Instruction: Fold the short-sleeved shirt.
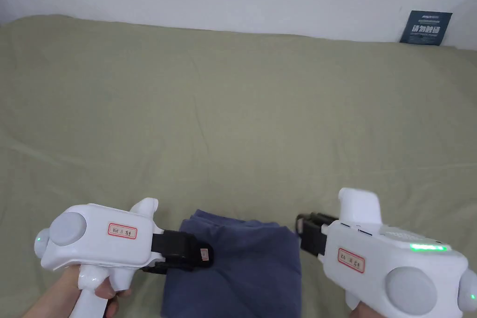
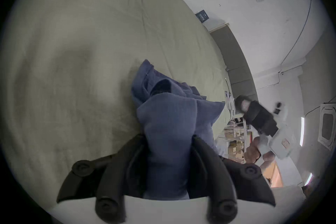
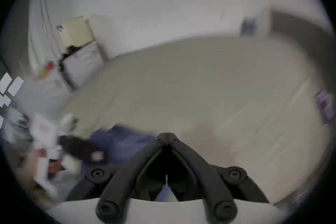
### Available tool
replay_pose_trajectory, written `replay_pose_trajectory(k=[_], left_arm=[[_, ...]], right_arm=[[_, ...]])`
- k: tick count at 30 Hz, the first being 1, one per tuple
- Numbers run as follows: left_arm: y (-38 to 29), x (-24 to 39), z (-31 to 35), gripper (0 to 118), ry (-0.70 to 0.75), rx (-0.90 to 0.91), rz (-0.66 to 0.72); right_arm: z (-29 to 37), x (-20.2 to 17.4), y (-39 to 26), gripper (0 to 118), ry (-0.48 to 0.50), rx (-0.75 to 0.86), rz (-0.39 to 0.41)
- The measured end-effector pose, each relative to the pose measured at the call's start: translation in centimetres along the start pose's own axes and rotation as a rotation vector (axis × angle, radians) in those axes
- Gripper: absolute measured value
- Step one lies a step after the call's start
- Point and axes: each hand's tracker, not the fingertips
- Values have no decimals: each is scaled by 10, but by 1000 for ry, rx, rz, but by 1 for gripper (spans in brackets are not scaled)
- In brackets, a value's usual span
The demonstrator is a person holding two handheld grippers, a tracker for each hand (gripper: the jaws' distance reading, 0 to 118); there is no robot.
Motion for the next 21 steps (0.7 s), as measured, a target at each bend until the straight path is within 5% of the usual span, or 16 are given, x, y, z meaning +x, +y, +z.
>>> replay_pose_trajectory(k=[2,6,21], left_arm=[[-3,3,1,32,-2,3,2],[-5,15,9,32,-5,9,-2],[33,-27,130,32,97,53,-34]], right_arm=[[12,-7,3,0,-175,145,108],[9,-6,9,0,-296,191,148],[-4,-44,25,0,-244,244,124]])
